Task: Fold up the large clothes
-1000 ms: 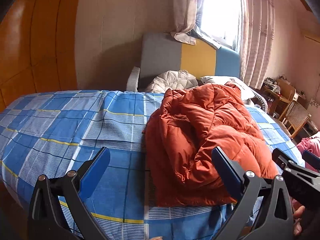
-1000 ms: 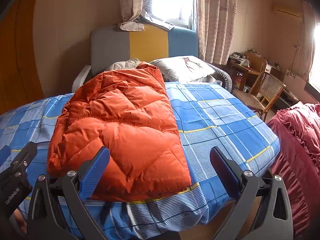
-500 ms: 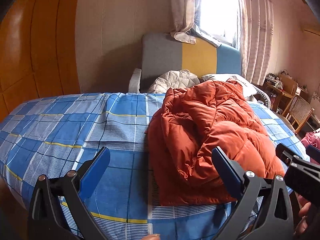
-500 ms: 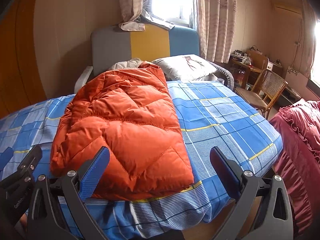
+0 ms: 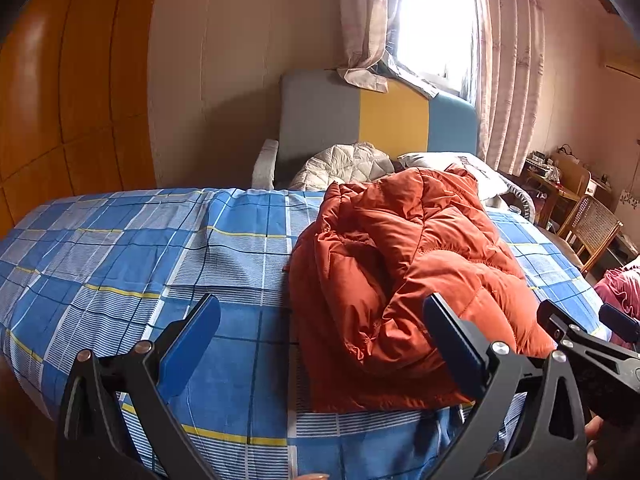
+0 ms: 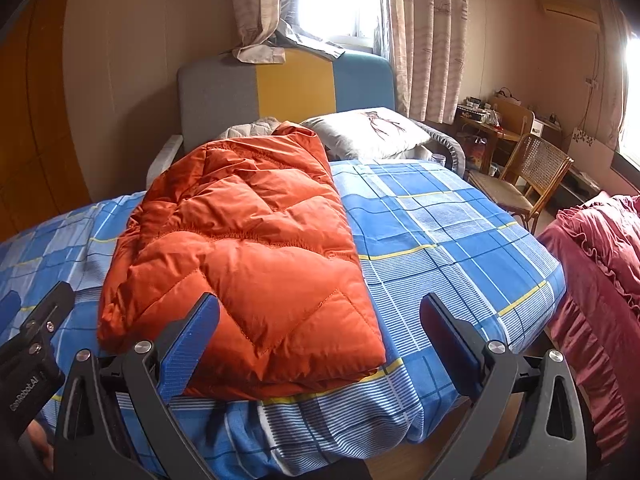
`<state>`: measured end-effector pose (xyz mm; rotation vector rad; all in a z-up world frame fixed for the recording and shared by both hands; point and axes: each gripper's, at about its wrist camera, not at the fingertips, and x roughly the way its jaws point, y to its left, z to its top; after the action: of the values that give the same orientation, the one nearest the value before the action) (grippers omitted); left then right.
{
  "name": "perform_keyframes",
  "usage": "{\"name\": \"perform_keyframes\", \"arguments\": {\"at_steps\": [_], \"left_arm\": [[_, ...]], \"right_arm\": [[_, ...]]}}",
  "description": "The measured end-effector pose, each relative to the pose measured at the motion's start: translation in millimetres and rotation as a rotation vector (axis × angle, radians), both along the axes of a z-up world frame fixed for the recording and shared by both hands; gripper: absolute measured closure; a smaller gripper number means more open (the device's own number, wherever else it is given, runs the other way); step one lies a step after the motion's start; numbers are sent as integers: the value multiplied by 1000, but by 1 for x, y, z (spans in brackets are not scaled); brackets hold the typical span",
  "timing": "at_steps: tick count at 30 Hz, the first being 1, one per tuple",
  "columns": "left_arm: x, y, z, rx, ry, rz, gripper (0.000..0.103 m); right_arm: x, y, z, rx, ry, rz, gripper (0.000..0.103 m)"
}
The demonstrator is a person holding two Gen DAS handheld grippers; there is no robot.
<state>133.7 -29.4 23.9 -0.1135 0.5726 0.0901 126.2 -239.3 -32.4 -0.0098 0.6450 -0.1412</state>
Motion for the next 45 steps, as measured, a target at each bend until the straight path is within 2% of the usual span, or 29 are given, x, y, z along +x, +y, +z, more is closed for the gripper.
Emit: {"name": "perform_keyframes", "arguments": {"at_steps": [45], "left_arm": [[-5,0,4,15,-4,-16,2]], "right_arm": [[1,4,-5,8,-3,5,3]]}}
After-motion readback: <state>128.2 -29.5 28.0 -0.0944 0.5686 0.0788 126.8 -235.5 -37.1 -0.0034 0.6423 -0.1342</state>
